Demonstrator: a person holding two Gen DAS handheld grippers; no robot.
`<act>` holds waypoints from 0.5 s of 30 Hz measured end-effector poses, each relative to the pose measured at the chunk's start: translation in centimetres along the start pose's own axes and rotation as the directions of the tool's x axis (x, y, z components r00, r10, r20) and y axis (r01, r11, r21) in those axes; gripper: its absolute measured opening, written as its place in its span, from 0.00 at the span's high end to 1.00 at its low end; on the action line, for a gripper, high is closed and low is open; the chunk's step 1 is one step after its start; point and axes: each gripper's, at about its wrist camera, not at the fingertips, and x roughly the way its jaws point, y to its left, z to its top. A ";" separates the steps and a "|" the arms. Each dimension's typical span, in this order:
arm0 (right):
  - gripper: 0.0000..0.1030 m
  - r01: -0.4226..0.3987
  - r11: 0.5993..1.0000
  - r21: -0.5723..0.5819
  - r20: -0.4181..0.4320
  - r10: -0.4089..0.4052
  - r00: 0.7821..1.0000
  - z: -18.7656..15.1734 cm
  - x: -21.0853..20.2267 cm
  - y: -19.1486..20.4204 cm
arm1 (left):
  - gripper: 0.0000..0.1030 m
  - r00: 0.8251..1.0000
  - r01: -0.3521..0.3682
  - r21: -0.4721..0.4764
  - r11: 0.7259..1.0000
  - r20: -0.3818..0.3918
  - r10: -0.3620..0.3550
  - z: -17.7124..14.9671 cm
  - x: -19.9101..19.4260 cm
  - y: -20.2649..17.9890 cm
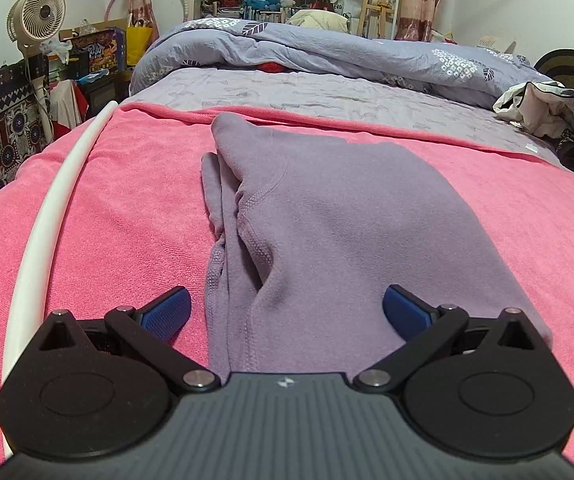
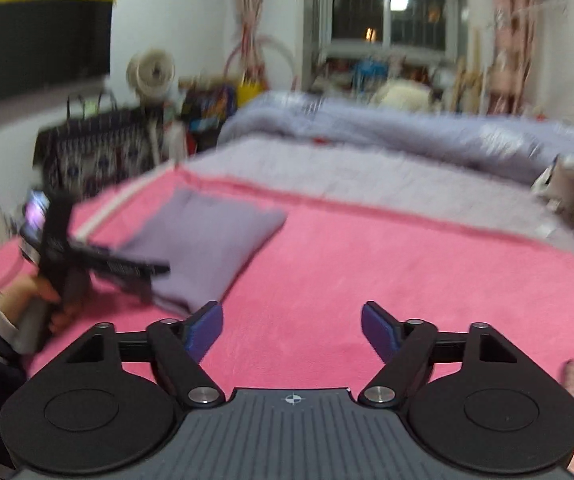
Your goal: Fold clothes
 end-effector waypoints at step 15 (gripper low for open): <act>0.02 -0.170 0.983 -0.064 -0.008 0.170 0.985 -1.9 12.6 5.9 | 0.00 1.000 0.000 0.000 1.000 -0.001 0.000 0.0 -0.1 0.1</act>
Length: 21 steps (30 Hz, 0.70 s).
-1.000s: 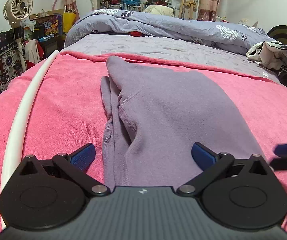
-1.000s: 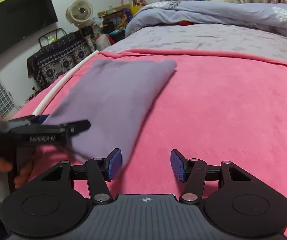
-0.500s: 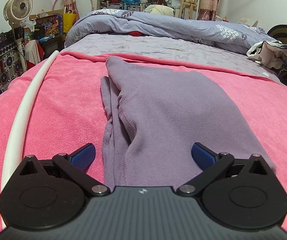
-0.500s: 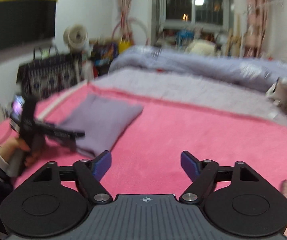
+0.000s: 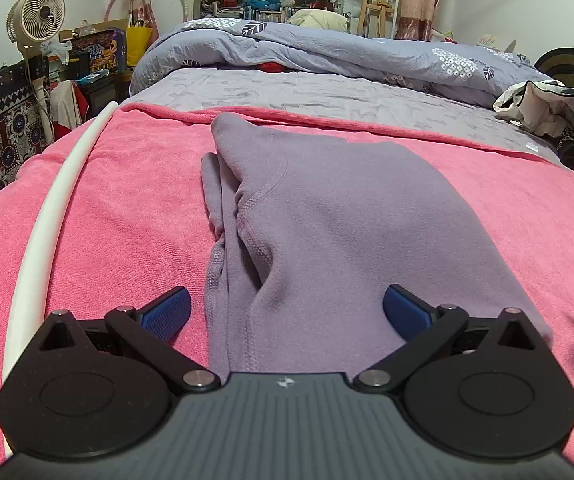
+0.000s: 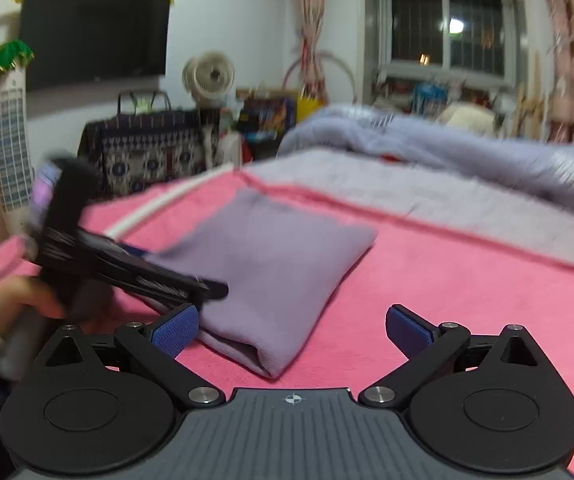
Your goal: Fold clothes
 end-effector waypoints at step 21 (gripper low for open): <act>0.00 -0.086 0.996 0.025 -0.159 0.089 0.983 -1.9 4.7 -0.6 | 0.00 0.999 -0.045 0.086 0.995 -0.012 0.046 -0.6 -2.1 0.2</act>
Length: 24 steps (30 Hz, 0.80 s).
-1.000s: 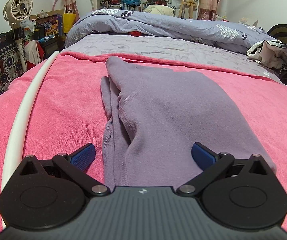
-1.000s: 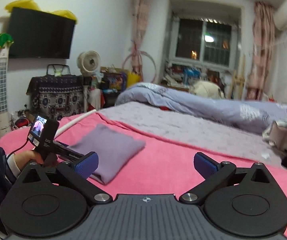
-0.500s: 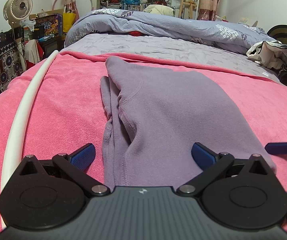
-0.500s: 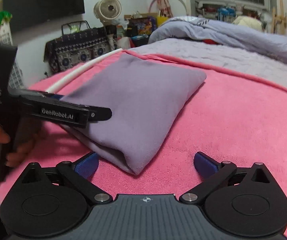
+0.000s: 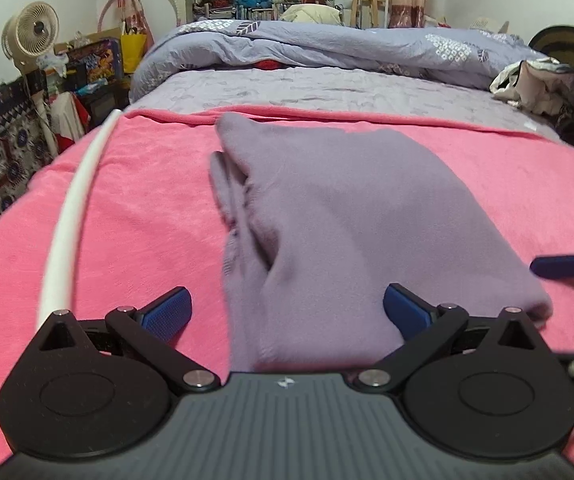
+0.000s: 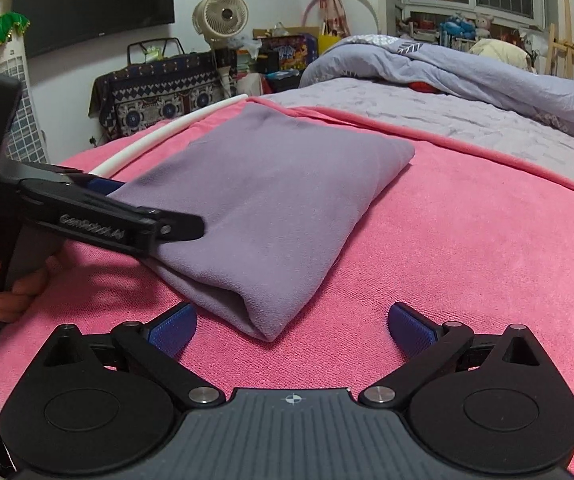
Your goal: Fold clothes
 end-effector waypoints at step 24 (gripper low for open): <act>0.00 0.049 0.998 0.043 0.055 -0.051 0.997 -0.6 -0.7 -0.2 | 0.00 0.964 -0.265 0.294 0.918 0.068 0.257 1.5 -3.7 -2.3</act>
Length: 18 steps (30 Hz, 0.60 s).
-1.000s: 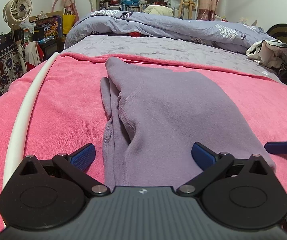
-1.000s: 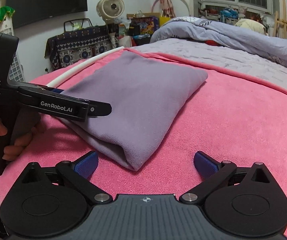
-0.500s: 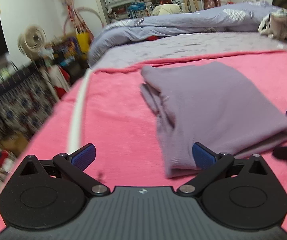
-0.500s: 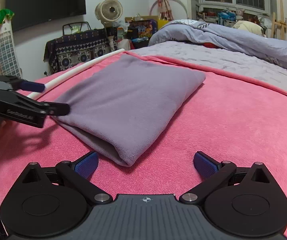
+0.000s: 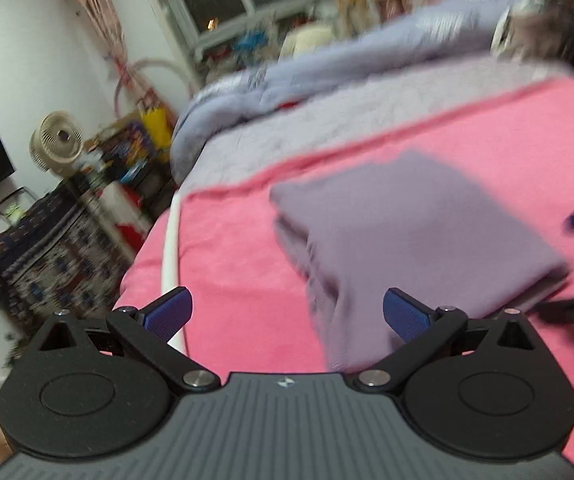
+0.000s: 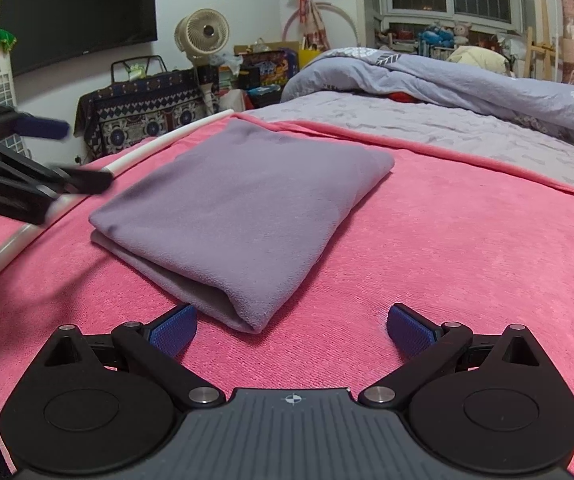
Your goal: Fold clothes
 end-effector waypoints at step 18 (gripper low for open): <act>0.01 0.243 0.970 -0.015 0.099 -0.241 0.965 0.1 -1.0 2.5 | 0.00 0.995 0.052 -0.121 0.991 -0.075 -0.061 -2.2 2.4 2.2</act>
